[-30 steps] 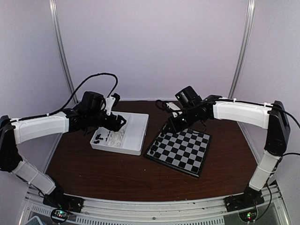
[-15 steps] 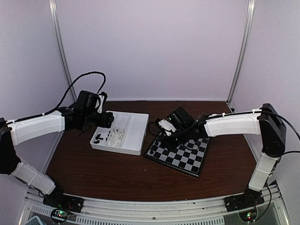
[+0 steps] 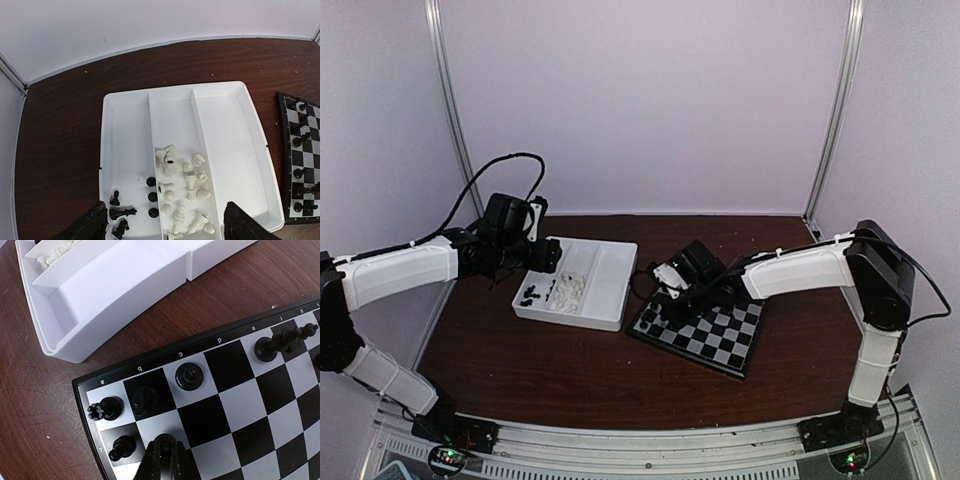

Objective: Set up the chess pieces on the board
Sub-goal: Place the chess piece on the chessboard.

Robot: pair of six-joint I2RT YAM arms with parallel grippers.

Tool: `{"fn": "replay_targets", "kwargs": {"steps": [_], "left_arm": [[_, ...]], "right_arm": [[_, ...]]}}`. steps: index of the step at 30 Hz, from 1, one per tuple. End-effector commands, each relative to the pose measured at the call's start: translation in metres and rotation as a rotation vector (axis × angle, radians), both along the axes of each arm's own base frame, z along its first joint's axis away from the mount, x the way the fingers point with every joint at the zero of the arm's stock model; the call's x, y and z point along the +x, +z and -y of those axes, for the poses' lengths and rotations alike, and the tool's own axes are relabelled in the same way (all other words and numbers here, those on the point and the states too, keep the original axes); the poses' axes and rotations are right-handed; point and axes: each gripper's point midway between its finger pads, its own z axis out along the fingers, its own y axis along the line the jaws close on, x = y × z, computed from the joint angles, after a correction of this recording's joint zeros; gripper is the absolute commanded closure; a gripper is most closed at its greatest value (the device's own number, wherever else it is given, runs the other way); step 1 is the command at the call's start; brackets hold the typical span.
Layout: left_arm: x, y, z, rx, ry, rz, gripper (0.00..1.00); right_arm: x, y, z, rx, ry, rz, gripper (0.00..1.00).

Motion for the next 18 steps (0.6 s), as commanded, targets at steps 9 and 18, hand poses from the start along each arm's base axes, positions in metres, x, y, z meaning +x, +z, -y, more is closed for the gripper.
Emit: {"fn": "replay_targets", "kwargs": {"steps": [9, 18], "left_arm": [[0.002, 0.01, -0.004, -0.009, 0.019, 0.025, 0.2], [0.001, 0.009, -0.005, -0.007, 0.02, 0.023, 0.2]], "right_arm": [[0.0, -0.018, -0.003, -0.025, -0.004, 0.005, 0.98], [0.0, -0.017, -0.002, -0.027, -0.004, 0.011, 0.92]]}}
